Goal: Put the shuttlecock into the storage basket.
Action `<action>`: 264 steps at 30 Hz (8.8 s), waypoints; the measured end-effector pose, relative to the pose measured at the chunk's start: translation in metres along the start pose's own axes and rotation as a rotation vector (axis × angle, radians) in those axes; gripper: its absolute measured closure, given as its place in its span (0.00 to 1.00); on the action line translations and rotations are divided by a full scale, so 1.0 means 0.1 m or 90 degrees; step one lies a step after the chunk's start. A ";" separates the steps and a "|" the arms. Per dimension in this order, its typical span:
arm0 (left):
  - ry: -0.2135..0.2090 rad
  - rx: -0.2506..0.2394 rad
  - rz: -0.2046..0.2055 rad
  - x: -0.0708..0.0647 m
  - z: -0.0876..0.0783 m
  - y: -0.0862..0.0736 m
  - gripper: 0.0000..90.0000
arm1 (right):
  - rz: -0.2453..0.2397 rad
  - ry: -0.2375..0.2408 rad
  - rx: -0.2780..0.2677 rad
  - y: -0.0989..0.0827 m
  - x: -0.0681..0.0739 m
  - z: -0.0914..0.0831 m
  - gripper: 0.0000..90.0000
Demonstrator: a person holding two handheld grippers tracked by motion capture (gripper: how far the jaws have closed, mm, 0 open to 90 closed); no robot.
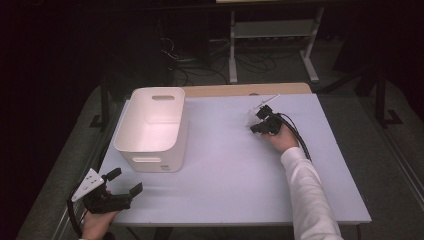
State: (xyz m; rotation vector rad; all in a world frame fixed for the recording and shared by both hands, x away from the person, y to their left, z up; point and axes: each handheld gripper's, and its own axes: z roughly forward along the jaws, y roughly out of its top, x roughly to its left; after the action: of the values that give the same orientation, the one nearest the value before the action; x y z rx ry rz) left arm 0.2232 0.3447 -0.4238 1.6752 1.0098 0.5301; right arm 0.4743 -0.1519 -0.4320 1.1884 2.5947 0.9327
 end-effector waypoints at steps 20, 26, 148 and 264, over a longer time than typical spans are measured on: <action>-0.001 -0.002 -0.001 0.00 0.00 0.00 0.00 | 0.025 -0.033 -0.033 0.10 -0.11 -0.04 0.98; 0.000 -0.002 -0.004 0.00 0.00 0.00 0.00 | 0.035 -0.042 -0.048 0.09 -0.16 -0.07 0.98; 0.059 0.001 -0.007 -0.04 -0.24 -0.08 0.00 | -0.141 0.096 0.068 0.24 -0.85 -0.02 0.70; 0.006 0.020 0.009 -0.03 -0.04 -0.01 0.00 | -0.110 0.133 -0.056 0.92 0.88 -1.11 0.70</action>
State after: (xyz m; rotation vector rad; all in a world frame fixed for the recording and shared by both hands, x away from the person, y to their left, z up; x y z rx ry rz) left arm 0.2184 0.3448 -0.4232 1.7101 1.0185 0.5337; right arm 0.4324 -0.0955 -0.2781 0.8723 2.7273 1.1754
